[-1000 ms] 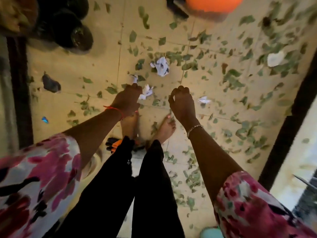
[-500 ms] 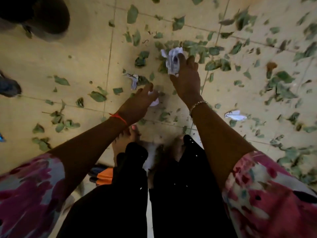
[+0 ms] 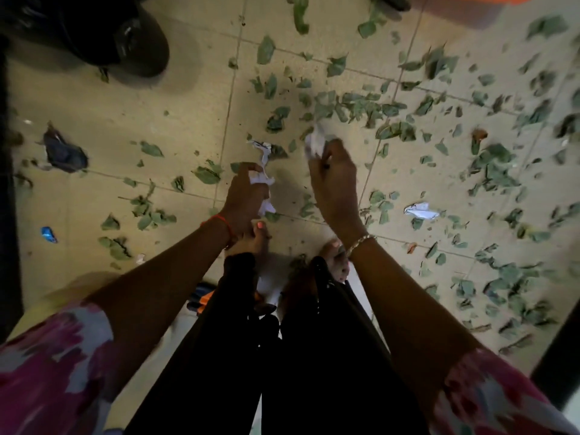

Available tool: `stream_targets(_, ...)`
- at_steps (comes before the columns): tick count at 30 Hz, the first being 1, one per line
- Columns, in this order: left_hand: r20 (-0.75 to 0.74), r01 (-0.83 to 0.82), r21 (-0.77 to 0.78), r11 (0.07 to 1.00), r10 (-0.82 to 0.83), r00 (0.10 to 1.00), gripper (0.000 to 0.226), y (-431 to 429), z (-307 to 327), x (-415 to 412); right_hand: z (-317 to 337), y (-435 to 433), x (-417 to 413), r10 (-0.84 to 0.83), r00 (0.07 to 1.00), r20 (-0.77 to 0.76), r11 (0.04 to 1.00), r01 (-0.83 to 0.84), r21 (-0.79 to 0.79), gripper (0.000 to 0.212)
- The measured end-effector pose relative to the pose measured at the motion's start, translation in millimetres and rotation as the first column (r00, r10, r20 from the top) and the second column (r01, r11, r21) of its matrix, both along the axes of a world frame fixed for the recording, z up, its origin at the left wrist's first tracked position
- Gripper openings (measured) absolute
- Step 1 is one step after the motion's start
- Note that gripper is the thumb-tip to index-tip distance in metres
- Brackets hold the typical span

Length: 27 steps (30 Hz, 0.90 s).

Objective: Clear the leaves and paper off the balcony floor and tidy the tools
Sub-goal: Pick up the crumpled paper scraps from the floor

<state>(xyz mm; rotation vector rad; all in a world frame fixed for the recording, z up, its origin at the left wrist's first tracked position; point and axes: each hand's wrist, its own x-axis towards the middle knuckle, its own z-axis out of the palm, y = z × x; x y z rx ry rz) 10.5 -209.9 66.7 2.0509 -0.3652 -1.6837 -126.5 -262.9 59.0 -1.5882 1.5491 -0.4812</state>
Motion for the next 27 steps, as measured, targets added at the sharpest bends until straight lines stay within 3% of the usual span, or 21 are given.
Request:
stream_targets(1,-0.061,-0.093,0.067,0.993,0.097,0.993,0.030,1.4,4.0,-1.2,2.6,9.7,5.5,0.047,0.998,0.031,0.998,-0.048,0.037,0.012)
stream_targets(3,-0.115,-0.118,0.181,0.976,0.140,0.984,0.016,4.4,15.8,-5.6,6.6,29.5,21.0,0.162,0.984,0.074,0.983,-0.167,0.072,0.010)
stream_targets(4,-0.186,-0.170,0.203,0.964,0.209,0.960,0.027,4.9,19.2,-5.8,8.9,37.5,29.2,0.217,0.972,0.092,0.970,-0.225,0.094,0.018)
stream_targets(6,-0.366,-0.371,0.269,0.889,0.451,0.814,0.061,3.6,14.9,4.3,10.8,47.2,44.7,0.280,0.943,0.180,0.940,-0.307,0.149,0.031)
stream_targets(7,-0.389,-0.435,0.260,0.862,0.505,0.770,0.060,3.9,11.0,11.3,10.3,48.0,51.1,0.250,0.936,0.248,0.936,-0.299,0.186,0.031)
stream_targets(10,-0.234,-0.463,0.216,0.860,0.505,0.831,0.023,7.6,-0.6,27.0,-4.9,38.0,59.5,-0.019,0.949,0.313,0.960,-0.070,0.270,0.018)
stream_targets(12,-0.174,-0.521,0.207,0.828,0.555,0.813,0.031,13.9,-13.2,36.5,-25.5,27.9,61.7,-0.042,0.988,0.151,0.982,0.013,0.187,0.012)
stream_targets(14,-0.136,-0.553,0.183,0.813,0.578,0.805,0.041,17.9,-18.7,44.3,-48.5,17.6,64.3,0.133,0.988,-0.083,0.988,-0.125,0.093,0.018)
stream_targets(17,-0.108,-0.512,0.164,0.843,0.531,0.840,0.043,19.7,-28.3,53.6,-77.9,7.0,71.9,0.401,0.833,-0.381,0.916,-0.377,0.140,0.043)
stream_targets(21,-0.063,-0.481,0.122,0.868,0.491,0.869,0.043,22.3,-34.8,55.0,-91.8,3.9,81.9,0.419,0.750,-0.511,0.899,-0.420,0.121,0.030)
stream_targets(23,-0.048,-0.448,0.094,0.889,0.454,0.890,0.042,20.3,-31.4,51.5,-87.8,6.4,79.6,0.395,0.802,-0.448,0.914,-0.394,0.102,0.023)
stream_targets(27,-0.058,-0.345,0.102,0.933,0.352,0.934,0.044,14.8,-16.2,31.1,-65.1,16.8,52.0,0.281,0.948,-0.152,0.960,-0.275,0.059,0.024)
